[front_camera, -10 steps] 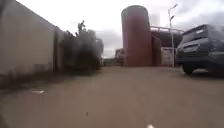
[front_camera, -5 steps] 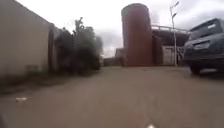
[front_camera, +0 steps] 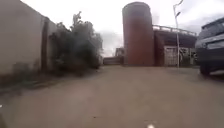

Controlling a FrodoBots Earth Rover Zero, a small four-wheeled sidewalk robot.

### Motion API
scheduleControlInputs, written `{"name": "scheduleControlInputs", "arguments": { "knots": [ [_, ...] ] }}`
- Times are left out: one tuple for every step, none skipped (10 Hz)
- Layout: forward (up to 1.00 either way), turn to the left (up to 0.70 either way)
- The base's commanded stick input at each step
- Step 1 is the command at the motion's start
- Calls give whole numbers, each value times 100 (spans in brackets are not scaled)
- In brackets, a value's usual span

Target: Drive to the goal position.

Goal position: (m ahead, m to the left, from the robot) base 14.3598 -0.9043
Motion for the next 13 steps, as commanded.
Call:
{"name": "scheduleControlInputs", "arguments": {
  "knots": [
    [100,0],
    [100,0],
    [100,0],
    [100,0],
    [100,0],
    [100,0],
    [100,0],
    [100,0],
    [100,0],
    [100,0],
    [100,0],
    [100,0],
    [100,0]
  ]
}}
